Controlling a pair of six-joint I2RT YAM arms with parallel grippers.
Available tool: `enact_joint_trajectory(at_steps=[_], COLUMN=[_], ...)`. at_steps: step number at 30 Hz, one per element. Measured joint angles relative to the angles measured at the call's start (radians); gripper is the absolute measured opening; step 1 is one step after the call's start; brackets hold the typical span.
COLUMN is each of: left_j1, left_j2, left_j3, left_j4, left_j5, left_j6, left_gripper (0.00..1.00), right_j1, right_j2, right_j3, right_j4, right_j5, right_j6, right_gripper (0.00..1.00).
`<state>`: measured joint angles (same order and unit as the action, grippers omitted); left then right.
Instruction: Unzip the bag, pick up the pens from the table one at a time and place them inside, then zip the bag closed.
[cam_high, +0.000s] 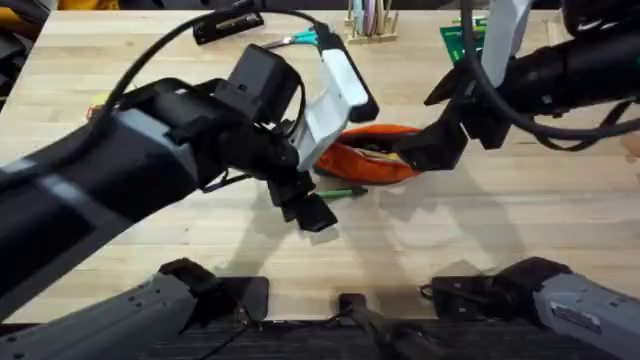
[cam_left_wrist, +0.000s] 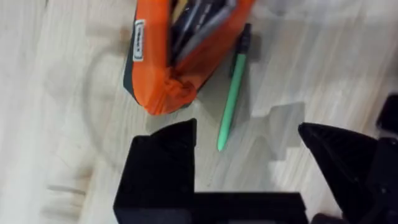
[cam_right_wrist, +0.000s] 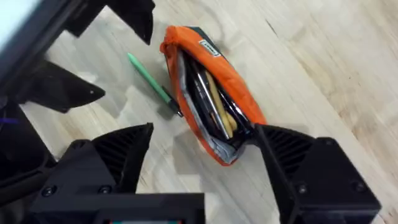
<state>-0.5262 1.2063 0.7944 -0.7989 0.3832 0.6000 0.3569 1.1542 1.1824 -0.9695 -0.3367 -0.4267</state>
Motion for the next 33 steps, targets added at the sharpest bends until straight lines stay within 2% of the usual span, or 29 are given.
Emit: enact_joint_trajectory(at_steps=[6, 7, 10, 12, 23, 25, 26, 28, 33], left_j1=[-0.026, -0.055, -0.080, -0.099, -0.111, -0.130, -0.181, -0.214, -0.239], left_j2=[0.067, 0.090, 0.105, 0.110, 0.132, 0.132, 0.132, 0.136, 0.153], left_j3=[0.000, 0.000, -0.001, -0.009, -0.022, -0.022, -0.022, -0.022, -0.022], left_j4=[0.005, 0.010, 0.026, 0.060, 0.082, 0.082, 0.083, 0.084, 0.091], left_j5=[-0.036, -0.090, -0.139, -0.173, -0.198, -0.204, -0.226, -0.235, -0.255], left_j6=[-0.136, -0.181, -0.205, -0.218, -0.234, -0.234, -0.232, -0.224, -0.217], left_gripper=[0.996, 0.996, 0.993, 0.995, 0.995, 0.995, 0.995, 0.994, 0.994], right_j1=[0.000, 0.000, 0.000, 0.000, 0.000, 0.000, 0.000, 0.000, 0.000], right_j2=[0.000, 0.000, 0.000, 0.000, 0.000, 0.000, 0.000, 0.000, 0.000], right_j3=[0.000, 0.000, 0.000, 0.000, 0.000, 0.000, 0.000, 0.000, -0.001], right_j4=[0.000, 0.000, 0.000, 0.000, 0.000, 0.000, 0.000, -0.005, -0.020], right_j5=[0.000, 0.000, 0.000, 0.000, 0.000, 0.000, 0.000, 0.000, 0.000], right_j6=[0.000, 0.000, 0.000, -0.019, -0.037, -0.038, -0.038, -0.043, -0.053], right_gripper=[0.998, 0.998, 0.998, 0.998, 0.997, 0.997, 0.997, 0.997, 0.997])
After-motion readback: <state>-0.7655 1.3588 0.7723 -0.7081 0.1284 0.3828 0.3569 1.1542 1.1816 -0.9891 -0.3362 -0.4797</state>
